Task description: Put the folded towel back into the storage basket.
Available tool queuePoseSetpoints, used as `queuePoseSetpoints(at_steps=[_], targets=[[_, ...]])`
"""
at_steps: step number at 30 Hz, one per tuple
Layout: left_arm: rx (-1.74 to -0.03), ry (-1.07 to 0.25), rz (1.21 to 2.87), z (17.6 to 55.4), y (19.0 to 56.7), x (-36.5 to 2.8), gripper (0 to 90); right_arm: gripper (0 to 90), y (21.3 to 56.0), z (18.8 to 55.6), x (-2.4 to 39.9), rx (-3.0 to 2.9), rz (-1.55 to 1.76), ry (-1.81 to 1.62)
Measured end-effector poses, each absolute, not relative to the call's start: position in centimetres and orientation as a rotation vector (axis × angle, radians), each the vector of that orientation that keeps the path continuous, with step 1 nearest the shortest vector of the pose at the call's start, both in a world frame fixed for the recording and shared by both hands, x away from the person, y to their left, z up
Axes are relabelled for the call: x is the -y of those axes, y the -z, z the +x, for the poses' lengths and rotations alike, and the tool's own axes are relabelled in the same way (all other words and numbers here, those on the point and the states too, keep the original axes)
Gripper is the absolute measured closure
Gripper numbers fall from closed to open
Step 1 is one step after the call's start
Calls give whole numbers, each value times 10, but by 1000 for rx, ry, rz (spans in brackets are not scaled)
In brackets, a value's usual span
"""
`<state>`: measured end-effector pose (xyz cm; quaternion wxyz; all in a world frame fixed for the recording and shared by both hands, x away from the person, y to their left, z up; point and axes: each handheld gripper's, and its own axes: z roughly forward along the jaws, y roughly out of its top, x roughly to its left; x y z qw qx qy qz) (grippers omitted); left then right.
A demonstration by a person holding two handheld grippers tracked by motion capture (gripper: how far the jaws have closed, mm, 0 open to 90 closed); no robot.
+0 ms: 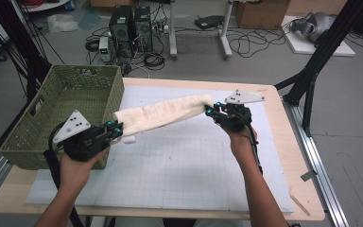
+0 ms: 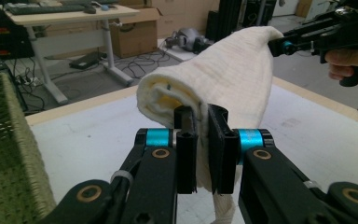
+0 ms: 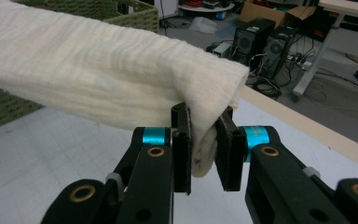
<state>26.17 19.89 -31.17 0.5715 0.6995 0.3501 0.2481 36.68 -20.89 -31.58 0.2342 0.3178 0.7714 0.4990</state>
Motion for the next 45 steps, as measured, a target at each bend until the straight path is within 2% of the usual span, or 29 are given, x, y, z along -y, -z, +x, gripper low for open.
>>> queuePoseSetpoints(at_steps=[25,45], targets=[[-879,-753,1567,227,300,-262,824,791,275,429,88,-2202,702,-1349],[-954,-843,1521,212,310,-297,824,790,254,456,1,-2236,625,-1343]])
